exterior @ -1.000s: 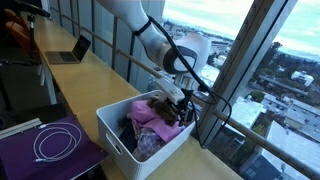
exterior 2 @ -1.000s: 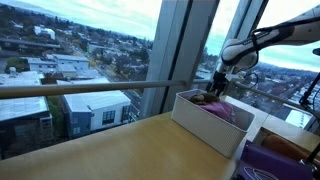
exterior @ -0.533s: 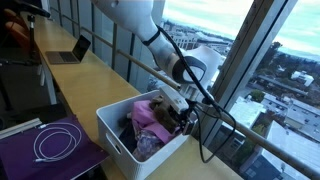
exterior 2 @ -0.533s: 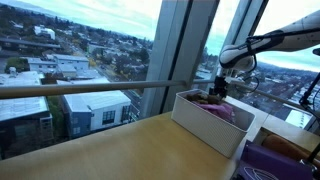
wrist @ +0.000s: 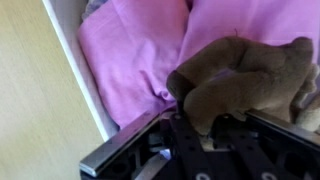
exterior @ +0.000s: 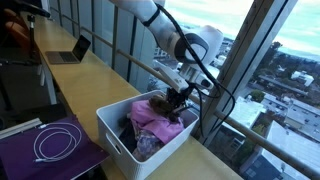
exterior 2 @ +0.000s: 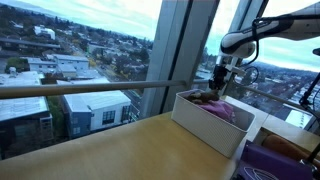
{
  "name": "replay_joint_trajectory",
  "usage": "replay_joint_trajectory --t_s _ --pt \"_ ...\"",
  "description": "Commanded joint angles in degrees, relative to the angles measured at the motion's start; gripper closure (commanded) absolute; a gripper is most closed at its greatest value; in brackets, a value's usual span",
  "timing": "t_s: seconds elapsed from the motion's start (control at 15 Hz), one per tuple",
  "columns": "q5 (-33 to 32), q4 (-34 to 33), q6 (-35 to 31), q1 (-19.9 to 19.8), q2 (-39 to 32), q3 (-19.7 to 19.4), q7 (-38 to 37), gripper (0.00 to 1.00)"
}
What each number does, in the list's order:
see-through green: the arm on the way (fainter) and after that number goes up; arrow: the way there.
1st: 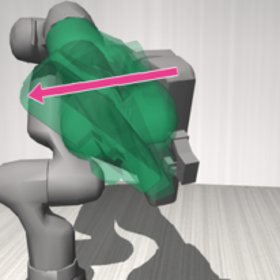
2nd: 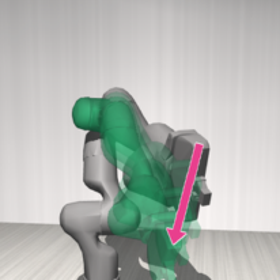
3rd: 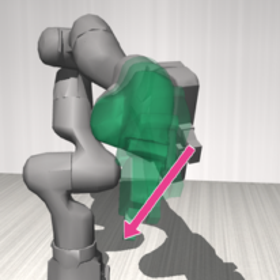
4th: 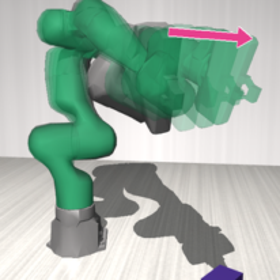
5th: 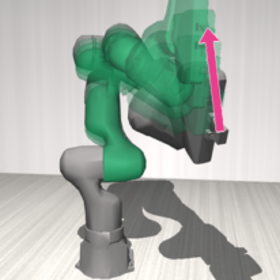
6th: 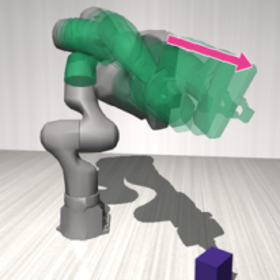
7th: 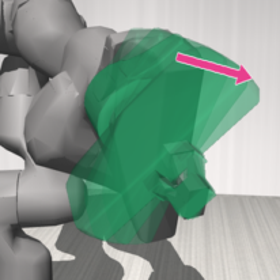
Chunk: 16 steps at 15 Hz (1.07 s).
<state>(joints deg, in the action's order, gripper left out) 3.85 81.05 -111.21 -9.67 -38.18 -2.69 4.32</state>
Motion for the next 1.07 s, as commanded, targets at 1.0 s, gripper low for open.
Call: replay_joint_trajectory --t_s 1.0 --pt "-1.2 1.68 11.26 16.57 16.73 8.31 -1.86 0.96"
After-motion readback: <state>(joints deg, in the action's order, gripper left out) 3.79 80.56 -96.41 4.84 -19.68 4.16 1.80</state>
